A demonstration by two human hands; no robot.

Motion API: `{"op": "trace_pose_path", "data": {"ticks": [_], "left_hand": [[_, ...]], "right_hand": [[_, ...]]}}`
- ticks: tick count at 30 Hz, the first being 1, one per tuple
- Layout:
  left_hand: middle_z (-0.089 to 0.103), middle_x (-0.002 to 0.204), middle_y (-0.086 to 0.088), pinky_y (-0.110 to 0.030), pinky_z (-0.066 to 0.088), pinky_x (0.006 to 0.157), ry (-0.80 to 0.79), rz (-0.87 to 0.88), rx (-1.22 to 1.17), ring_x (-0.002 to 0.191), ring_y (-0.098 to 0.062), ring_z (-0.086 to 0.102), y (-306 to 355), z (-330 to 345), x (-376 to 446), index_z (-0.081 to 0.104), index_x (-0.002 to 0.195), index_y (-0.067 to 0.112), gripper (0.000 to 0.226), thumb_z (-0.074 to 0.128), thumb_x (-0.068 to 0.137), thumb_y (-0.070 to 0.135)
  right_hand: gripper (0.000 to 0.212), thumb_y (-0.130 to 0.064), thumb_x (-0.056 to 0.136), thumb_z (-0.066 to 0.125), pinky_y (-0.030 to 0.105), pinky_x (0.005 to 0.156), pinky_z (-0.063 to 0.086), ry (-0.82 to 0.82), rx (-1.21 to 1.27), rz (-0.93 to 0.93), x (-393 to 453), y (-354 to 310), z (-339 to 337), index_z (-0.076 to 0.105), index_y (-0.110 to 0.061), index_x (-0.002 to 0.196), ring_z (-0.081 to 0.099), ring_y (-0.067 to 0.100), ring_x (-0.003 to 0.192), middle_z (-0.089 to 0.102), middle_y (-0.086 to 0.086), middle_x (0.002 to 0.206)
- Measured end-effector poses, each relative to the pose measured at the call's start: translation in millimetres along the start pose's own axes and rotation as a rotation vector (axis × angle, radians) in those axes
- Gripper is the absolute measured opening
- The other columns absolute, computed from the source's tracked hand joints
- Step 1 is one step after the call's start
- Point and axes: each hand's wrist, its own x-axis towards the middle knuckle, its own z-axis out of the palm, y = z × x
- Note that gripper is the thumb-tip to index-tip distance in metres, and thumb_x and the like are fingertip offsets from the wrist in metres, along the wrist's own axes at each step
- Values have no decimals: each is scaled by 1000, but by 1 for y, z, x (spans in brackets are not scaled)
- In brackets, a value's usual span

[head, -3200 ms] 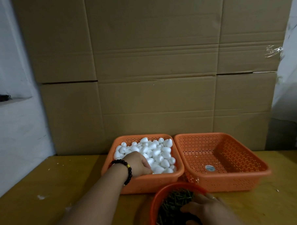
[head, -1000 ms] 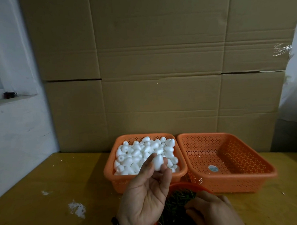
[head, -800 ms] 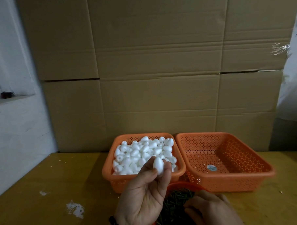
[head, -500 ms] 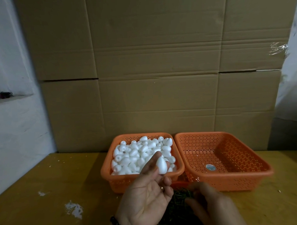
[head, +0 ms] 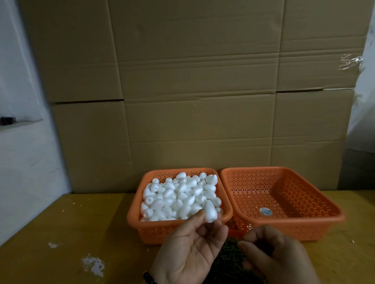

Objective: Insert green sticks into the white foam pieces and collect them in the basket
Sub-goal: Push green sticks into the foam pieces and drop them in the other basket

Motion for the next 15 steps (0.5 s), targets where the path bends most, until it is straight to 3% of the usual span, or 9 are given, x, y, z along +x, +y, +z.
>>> {"op": "trace_pose_path", "data": {"ticks": [4, 9, 12, 15], "left_hand": [[67, 90, -20, -41, 60, 65, 4, -28, -7, 70, -24, 66, 1, 0, 0, 73, 100, -4, 37, 70, 65, 5], [69, 85, -9, -27, 50, 57, 62, -82, 83, 70, -16, 55, -2, -2, 1, 77, 101, 13, 41, 73, 60, 14], [67, 81, -10, -26, 47, 51, 95, -99, 61, 64, -17, 54, -2, -3, 4, 77, 99, 8, 32, 68, 68, 13], [64, 79, -11, -26, 48, 51, 60, -112, 44, 65, -17, 55, -2, -4, 5, 77, 92, 0, 30, 69, 66, 13]], "right_hand": [[17, -5, 71, 78, 25, 51, 48, 27, 217, 29, 0, 0, -1, 74, -22, 68, 64, 20, 52, 69, 10, 58], [24, 15, 70, 69, 25, 54, 48, 23, 497, 89, 4, -3, -4, 75, -8, 67, 60, 17, 53, 68, 18, 63], [22, 22, 71, 62, 16, 43, 44, 11, 620, 101, 4, -6, -4, 71, 2, 75, 55, 12, 49, 63, 15, 64], [22, 24, 70, 60, 16, 41, 42, 5, 685, 69, 2, -10, -5, 67, 7, 79, 54, 12, 48, 63, 14, 66]]}}
